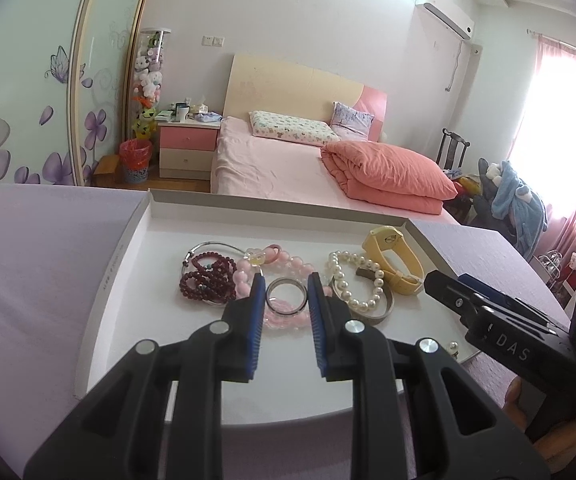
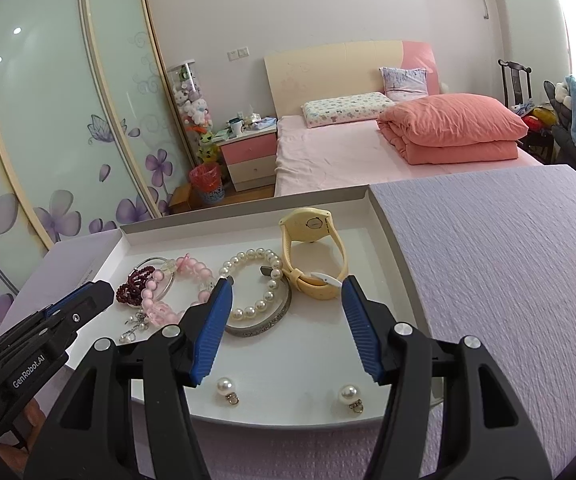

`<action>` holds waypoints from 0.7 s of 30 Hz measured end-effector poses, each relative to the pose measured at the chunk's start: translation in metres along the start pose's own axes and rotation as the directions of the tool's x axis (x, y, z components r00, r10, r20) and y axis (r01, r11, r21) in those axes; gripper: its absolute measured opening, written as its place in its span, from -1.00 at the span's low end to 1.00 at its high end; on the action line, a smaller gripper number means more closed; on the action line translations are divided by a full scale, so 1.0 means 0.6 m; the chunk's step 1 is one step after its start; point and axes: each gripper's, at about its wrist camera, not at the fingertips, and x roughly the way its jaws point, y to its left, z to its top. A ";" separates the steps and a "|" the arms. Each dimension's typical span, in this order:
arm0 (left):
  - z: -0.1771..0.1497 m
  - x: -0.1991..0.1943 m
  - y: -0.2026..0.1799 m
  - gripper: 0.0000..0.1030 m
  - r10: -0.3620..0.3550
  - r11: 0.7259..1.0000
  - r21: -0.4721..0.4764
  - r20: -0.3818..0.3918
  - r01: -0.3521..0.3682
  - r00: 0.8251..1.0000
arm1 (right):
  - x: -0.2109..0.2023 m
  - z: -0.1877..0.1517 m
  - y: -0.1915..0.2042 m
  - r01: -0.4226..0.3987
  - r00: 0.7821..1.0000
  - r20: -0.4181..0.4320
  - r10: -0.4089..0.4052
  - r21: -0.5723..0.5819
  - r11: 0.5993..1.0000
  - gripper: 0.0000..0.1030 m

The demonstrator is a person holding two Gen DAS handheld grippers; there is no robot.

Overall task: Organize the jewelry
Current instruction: 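Carry the pearl earring and silver ring into the tray and open both tools, then withdraw both open tools away from the tray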

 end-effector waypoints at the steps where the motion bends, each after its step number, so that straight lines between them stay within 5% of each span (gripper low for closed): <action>1: 0.000 0.000 0.001 -0.58 -0.001 1.000 0.001 -0.001 0.001 1.000 | 0.000 0.000 0.000 0.000 1.000 0.000 0.000 -0.001 1.000 0.14; 5: 0.001 -0.003 -0.001 -0.54 -0.006 1.000 0.000 0.008 0.006 1.000 | 0.000 -0.001 0.001 0.000 1.000 -0.001 0.000 -0.005 1.000 0.14; 9: 0.000 -0.008 0.002 0.13 0.002 1.000 -0.017 0.033 -0.002 0.999 | -0.001 -0.002 0.001 0.000 1.000 -0.001 0.000 -0.009 1.000 0.14; 15: -0.001 -0.021 0.004 0.64 0.007 0.999 -0.035 0.069 -0.005 0.998 | -0.001 -0.002 0.002 0.002 1.000 -0.001 -0.002 -0.010 1.000 0.14; 21: -0.002 -0.031 0.007 0.76 -0.007 0.999 -0.048 0.101 0.012 0.995 | -0.002 -0.002 0.002 0.002 1.000 -0.001 -0.002 -0.011 1.000 0.19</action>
